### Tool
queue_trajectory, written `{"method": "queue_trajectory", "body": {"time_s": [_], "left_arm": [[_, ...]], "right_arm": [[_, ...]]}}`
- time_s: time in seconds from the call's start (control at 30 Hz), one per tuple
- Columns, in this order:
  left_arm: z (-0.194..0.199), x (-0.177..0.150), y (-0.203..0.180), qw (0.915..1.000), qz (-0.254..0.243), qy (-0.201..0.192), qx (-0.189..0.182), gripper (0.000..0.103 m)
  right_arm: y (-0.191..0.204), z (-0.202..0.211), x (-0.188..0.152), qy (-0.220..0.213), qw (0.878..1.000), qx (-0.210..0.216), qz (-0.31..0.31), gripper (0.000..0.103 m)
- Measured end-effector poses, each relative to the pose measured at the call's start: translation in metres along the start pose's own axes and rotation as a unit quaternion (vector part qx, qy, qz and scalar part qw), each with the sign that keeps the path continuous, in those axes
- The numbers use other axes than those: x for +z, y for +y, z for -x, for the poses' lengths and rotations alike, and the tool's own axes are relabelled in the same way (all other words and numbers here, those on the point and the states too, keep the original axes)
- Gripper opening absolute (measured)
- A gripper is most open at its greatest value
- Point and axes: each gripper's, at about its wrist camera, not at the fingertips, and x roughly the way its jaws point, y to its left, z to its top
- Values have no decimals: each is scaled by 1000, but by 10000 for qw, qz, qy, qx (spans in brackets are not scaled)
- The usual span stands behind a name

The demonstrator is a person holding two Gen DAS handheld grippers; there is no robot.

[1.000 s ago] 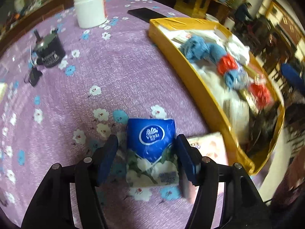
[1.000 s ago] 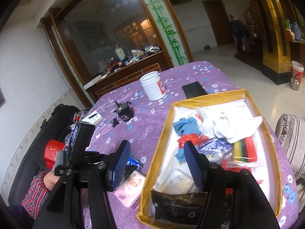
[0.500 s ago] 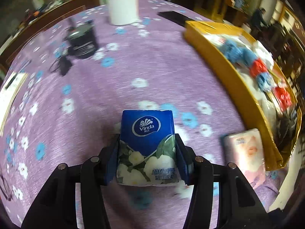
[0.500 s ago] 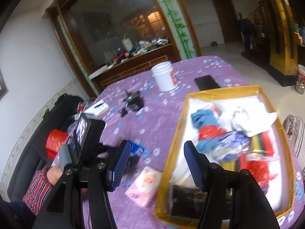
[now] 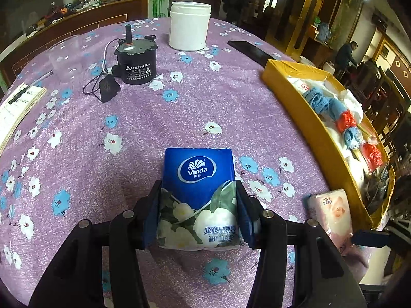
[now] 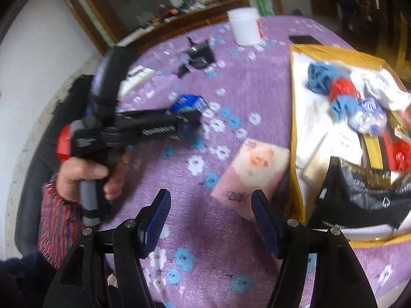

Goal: Organize soft objects
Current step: 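Grasp the pink tissue pack on the table with the right tool, then hold the Vinda pack and pink pack above the table with both tools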

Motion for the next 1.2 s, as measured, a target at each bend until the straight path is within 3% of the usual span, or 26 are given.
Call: {"method": "queue_trajectory", "body": {"time_s": [0.3,0.47,0.57,0.9,1.1,1.2], "left_arm": [[13,-3,0,9991,-69,-302,273,50],[17,-1,11,9986,70,-356,375,50],[17,0,21,9981,234,-351,459,50],[5,3,61,9899,822,-230,1135,51],[-7,2,63,9884,809,-53,1286,51],[-7,2,66,9881,855,-66,1274,51]], "right_arm": [[2,-21,1,115,9911,-1147,-672,73],[12,-35,8,-199,9867,-1577,-326,71],[17,-44,13,-159,9875,-1567,-113,57],[37,-72,80,-756,9933,-788,386,56],[24,-104,100,-224,9962,-748,397,58],[19,-102,100,-104,9975,-627,313,65]]}}
